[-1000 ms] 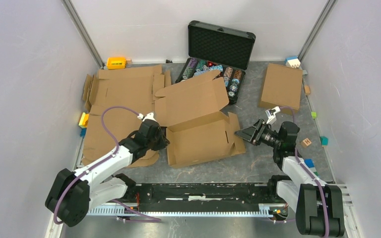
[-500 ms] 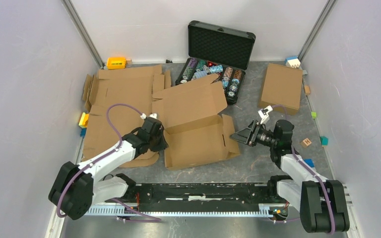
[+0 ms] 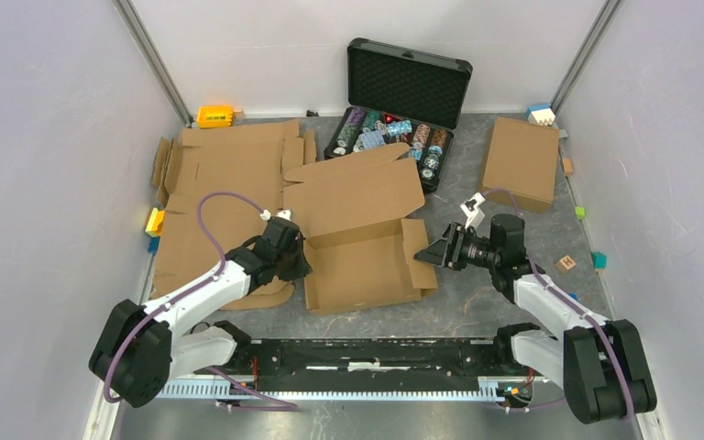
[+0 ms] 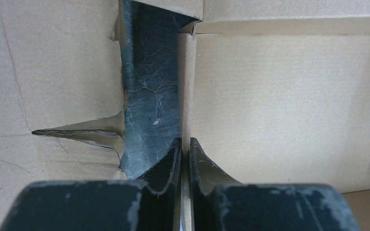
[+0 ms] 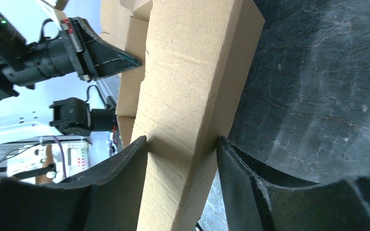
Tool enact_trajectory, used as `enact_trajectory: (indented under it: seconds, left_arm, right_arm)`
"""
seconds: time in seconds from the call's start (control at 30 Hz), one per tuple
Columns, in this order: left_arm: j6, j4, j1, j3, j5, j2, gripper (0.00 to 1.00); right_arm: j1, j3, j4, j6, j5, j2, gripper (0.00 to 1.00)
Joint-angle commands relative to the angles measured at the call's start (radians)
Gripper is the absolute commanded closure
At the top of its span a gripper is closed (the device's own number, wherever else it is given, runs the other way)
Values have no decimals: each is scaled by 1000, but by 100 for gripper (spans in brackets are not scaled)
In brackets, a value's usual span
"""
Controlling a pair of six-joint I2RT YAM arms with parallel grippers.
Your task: Fold the paper box
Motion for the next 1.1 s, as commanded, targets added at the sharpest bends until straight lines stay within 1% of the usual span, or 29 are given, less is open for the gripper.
enact_trajectory:
  seconds: [0.0, 0.2, 0.33, 0.5, 0.67, 0.77, 0.87, 0.93, 1.07]
  left_arm:
    - [14, 52, -11, -9, 26, -24, 88]
    - [-9, 53, -29, -7, 27, -49, 86]
    - [-20, 15, -67, 10, -53, -76, 86]
    - [-42, 10, -101, 14, -103, -77, 86]
    - [-60, 10, -139, 20, -156, -73, 86]
    - [-60, 6, -142, 21, -165, -72, 86]
    - [-57, -2, -143, 21, -173, -73, 86]
    - [-60, -2, -142, 19, -177, -76, 86]
    - [-64, -7, -143, 16, -188, -77, 85]
  right_arm:
    - [41, 77, -117, -129, 126, 13, 40]
    - [114, 128, -236, -229, 256, 44, 38]
    - [156, 164, -329, -279, 364, 45, 36]
    - [224, 210, -403, -310, 470, 55, 32]
    - [274, 229, -417, -303, 498, 53, 28]
    - [277, 226, -408, -291, 470, 41, 27]
    - [277, 219, -395, -274, 440, 38, 31]
    - [278, 212, -383, -257, 422, 34, 31]
    - [283, 233, -419, -260, 422, 13, 18]
